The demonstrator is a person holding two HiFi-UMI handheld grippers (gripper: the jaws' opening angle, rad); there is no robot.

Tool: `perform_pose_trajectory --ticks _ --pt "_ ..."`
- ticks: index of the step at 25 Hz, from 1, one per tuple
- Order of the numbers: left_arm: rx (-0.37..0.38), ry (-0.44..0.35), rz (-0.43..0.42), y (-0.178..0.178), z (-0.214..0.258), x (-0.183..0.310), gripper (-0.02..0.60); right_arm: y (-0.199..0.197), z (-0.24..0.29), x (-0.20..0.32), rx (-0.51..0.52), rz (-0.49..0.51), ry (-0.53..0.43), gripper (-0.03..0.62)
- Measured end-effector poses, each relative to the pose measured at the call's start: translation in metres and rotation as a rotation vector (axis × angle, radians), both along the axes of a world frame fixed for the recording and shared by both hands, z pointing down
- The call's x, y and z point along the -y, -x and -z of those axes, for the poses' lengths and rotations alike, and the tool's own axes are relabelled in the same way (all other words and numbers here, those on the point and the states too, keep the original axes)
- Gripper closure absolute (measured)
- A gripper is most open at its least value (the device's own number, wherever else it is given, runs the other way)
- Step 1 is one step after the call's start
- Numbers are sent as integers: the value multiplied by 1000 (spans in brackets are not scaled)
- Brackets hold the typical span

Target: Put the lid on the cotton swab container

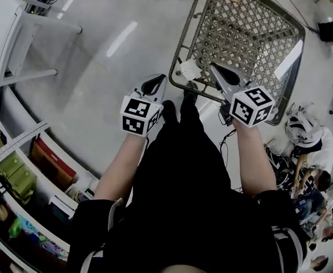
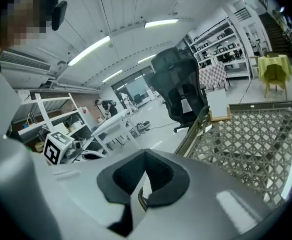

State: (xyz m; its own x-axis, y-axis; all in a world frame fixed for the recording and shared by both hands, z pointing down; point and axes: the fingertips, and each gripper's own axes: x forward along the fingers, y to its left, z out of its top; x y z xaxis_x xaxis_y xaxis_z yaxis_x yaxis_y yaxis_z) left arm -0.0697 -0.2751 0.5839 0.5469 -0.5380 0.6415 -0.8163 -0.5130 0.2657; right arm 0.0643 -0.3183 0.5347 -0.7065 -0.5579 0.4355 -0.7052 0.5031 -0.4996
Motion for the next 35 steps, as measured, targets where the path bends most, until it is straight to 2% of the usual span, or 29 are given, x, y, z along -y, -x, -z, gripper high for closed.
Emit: perform_pose_trajectory --ticks 8,14,22,31,35 --pt "3 60 -23 -13 -63 6 574 19 -59 4 -34 36 78 585" --pt "17 77 -38 -23 -93 4 575 32 -79 -6 -54 49 121 585" --pt "52 103 -65 -35 -110 8 575 53 -91 -17 -81 101 162 585" --pt "44 96 -87 -52 -116 10 575 51 -110 -27 -182 126 191 585" --pt "44 101 -101 -54 -115 6 575 54 -112 -29 -235 149 161 585"
